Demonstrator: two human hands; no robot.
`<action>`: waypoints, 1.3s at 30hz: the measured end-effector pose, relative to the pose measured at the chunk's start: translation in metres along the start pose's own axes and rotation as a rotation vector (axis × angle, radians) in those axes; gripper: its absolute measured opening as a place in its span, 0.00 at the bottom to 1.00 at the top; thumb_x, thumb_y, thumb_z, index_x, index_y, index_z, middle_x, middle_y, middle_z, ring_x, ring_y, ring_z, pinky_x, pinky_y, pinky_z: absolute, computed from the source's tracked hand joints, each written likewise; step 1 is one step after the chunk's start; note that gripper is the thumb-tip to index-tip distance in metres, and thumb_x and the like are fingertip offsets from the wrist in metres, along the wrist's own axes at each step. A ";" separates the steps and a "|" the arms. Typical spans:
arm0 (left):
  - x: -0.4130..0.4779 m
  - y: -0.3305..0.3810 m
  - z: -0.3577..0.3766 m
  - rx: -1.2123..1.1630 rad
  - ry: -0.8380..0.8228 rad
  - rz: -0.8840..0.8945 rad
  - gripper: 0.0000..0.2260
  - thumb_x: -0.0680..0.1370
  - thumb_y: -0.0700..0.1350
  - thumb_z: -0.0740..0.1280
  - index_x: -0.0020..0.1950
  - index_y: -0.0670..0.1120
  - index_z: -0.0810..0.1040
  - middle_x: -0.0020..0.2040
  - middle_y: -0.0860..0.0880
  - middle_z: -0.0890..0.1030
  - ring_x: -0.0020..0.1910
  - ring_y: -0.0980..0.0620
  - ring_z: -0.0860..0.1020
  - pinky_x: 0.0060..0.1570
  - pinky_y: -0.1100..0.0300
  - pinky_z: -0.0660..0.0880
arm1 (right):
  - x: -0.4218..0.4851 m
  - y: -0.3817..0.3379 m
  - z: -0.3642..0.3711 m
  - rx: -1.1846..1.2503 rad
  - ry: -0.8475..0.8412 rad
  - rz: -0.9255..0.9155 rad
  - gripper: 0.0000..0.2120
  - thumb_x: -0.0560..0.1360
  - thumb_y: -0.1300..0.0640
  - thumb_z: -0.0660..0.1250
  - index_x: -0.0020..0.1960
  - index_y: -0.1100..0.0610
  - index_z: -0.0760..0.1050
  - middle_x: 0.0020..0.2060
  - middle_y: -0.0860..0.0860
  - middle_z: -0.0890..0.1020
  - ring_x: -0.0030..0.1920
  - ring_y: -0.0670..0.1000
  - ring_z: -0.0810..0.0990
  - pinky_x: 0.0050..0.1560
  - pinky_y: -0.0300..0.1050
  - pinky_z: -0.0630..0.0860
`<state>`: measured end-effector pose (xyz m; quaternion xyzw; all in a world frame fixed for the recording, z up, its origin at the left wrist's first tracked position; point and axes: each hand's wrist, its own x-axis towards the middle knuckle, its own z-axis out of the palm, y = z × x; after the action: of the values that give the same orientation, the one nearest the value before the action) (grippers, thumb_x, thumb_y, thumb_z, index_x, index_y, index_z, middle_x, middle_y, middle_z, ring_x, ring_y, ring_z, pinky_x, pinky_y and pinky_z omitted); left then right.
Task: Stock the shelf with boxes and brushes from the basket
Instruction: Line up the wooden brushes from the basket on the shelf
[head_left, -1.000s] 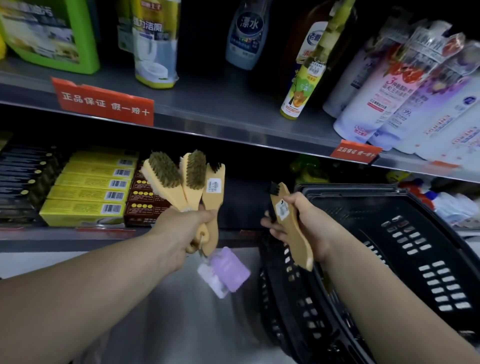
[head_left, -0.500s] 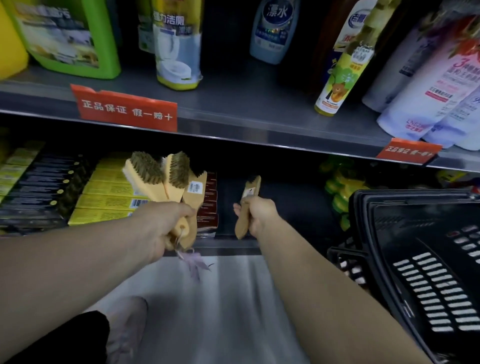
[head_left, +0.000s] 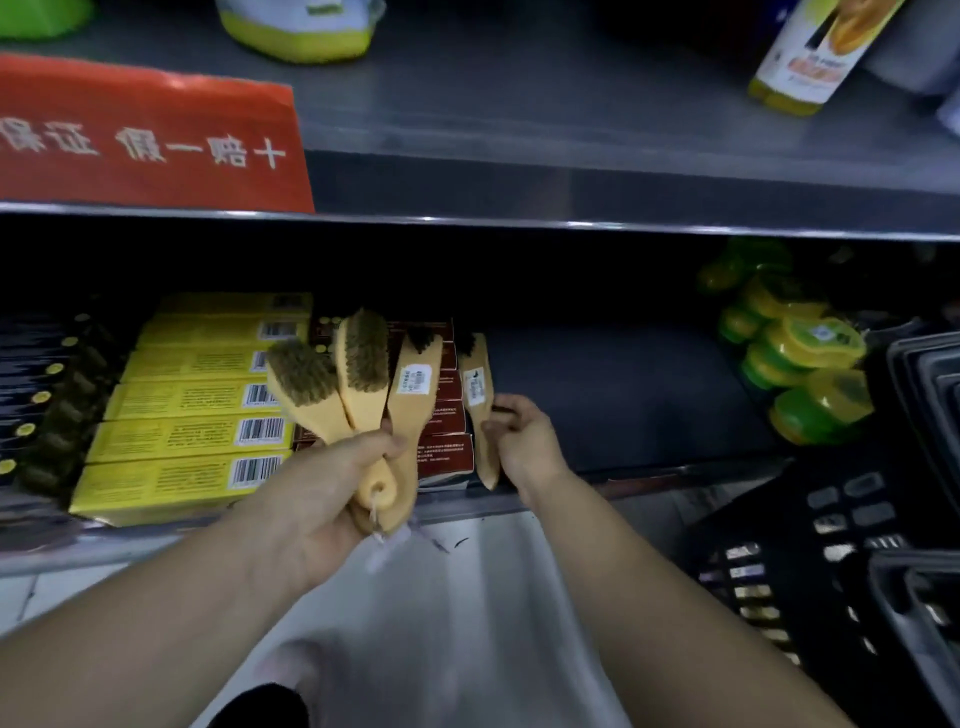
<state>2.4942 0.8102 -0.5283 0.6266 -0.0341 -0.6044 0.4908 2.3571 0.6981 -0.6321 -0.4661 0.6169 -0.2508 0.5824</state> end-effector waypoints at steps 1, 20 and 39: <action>0.003 -0.005 0.001 -0.024 0.000 0.004 0.07 0.73 0.35 0.68 0.49 0.44 0.78 0.35 0.47 0.79 0.32 0.51 0.75 0.22 0.63 0.73 | -0.002 0.002 0.002 -0.019 0.007 -0.031 0.11 0.78 0.65 0.59 0.58 0.56 0.72 0.52 0.55 0.82 0.51 0.53 0.81 0.56 0.49 0.78; 0.021 -0.028 0.034 0.119 -0.022 0.272 0.11 0.73 0.35 0.70 0.50 0.49 0.81 0.38 0.52 0.82 0.32 0.58 0.80 0.33 0.64 0.78 | -0.059 -0.027 -0.027 0.224 0.014 -0.093 0.06 0.78 0.59 0.62 0.45 0.58 0.77 0.38 0.52 0.82 0.40 0.49 0.80 0.47 0.48 0.77; 0.022 -0.034 0.032 0.186 0.000 0.279 0.06 0.75 0.45 0.70 0.37 0.53 0.80 0.33 0.57 0.83 0.43 0.53 0.80 0.45 0.53 0.73 | 0.003 0.000 -0.028 -0.633 0.102 -0.115 0.13 0.80 0.56 0.58 0.61 0.61 0.70 0.58 0.59 0.71 0.56 0.59 0.74 0.52 0.43 0.69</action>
<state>2.4558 0.7955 -0.5600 0.6585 -0.1765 -0.5246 0.5099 2.3305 0.6886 -0.6277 -0.6450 0.6653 -0.1023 0.3619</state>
